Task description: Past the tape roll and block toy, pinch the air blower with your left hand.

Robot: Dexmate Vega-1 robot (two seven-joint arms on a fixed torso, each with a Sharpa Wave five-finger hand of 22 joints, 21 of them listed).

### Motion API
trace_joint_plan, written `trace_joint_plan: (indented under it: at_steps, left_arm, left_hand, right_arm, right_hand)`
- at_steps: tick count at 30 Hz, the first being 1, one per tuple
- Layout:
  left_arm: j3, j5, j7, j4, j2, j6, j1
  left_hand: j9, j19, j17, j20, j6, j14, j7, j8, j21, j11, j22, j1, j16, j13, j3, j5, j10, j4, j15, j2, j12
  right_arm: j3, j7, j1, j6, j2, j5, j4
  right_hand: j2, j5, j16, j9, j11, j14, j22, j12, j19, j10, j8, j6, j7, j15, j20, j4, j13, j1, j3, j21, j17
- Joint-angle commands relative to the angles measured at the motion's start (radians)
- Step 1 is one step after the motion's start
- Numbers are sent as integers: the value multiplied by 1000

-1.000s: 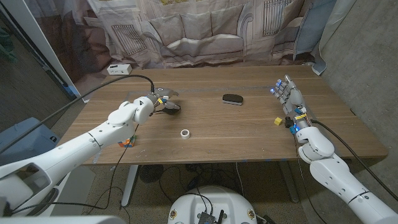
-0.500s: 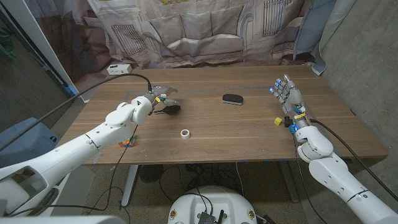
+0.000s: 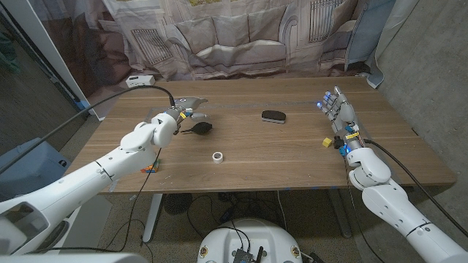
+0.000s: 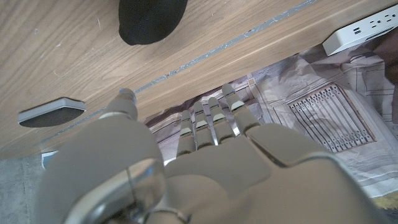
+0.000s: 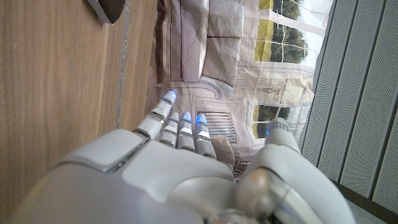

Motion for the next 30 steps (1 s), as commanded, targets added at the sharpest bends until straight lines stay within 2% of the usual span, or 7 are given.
trace_joint_plan:
  at_steps: [1, 3, 8, 13, 22, 25, 30]
  left_arm:
    - [-48, -43, 36, -83, 29, 33, 54]
    - [-53, -49, 41, -89, 32, 33, 57]
    - [-81, -87, 77, -98, 29, 24, 77]
    - [-112, -149, 124, -96, 7, 1, 96]
    - [-129, -232, 203, -83, -39, -34, 123]
    - [-175, -333, 237, -76, -61, -101, 156]
    - [-223, -419, 262, -79, -59, -160, 185]
  left_hand:
    - [1, -4, 1, -3, -3, -2, -3, -1, -3, -1, 1, -14, 3, 0, 1, 0, -3, 4, -2, -1, 4]
    - [0, -4, 0, -3, -5, 0, 5, 1, -2, 0, 1, -17, 4, -1, 1, 0, -3, 2, -4, -2, 5]
    - [-1, -7, -1, -2, -19, -4, 49, 3, -1, 8, 1, -29, 4, -5, -1, -1, -7, 1, 1, -3, 6]
    - [-2, -6, -1, -11, -10, -2, 53, 9, 0, 8, 0, -43, 6, -8, -6, -3, -3, 4, -4, -8, 10]
    - [-3, 1, 0, -19, 5, 10, 68, 15, 4, 22, 0, -78, 12, -11, -20, -11, 5, 18, 2, -12, 15]
    - [-3, 4, 1, -25, 13, 18, 71, 18, 5, 28, 0, -95, 15, -13, -27, -14, 9, 25, 5, -16, 16]
    - [-4, 7, 1, -30, 36, 25, 75, 25, 5, 32, -1, -115, 17, -15, -36, -16, 19, 33, 8, -21, 21]
  right_arm:
    - [-9, 36, 19, 22, 8, 13, 23]
    - [-9, 53, 22, 33, 14, 29, 28]
    - [-1, 59, 20, 25, -2, 32, 15]
    - [12, 124, 14, 42, 1, 104, 17]
    - [31, 172, 16, 36, -20, 137, 22]
    - [27, 192, 39, 48, -13, 138, 43]
    - [32, 177, 42, 43, -17, 129, 40]
  right_hand:
    - [4, -1, 2, 4, -2, 7, 4, 2, 11, 14, 0, 10, -1, 0, 2, -1, 3, 8, -6, 3, 3]
    - [4, -1, 2, 4, -1, 8, 4, 3, 12, 16, 1, 12, -1, 0, 2, -1, 3, 8, -6, 3, 3]
    - [4, -1, 3, 4, -1, 12, 4, 4, 17, 22, 4, 20, -2, -2, 2, -1, 3, 9, -6, 5, 3]
    - [5, -1, 4, 4, -4, 15, 4, 4, 19, 23, 5, 25, -5, -1, -1, -1, 3, 9, -6, 5, 3]
    - [6, -1, 4, 4, -3, 17, 4, 5, 22, 27, 6, 29, -7, -2, -1, 0, 3, 9, -6, 5, 3]
    - [7, -1, 4, 4, -4, 17, 4, 5, 21, 27, 7, 33, -8, -2, 0, 0, 3, 9, -6, 5, 3]
    - [7, -2, 4, 5, -1, 17, 4, 5, 22, 30, 16, 61, -8, -2, -1, 1, 4, 8, -7, 4, 4]
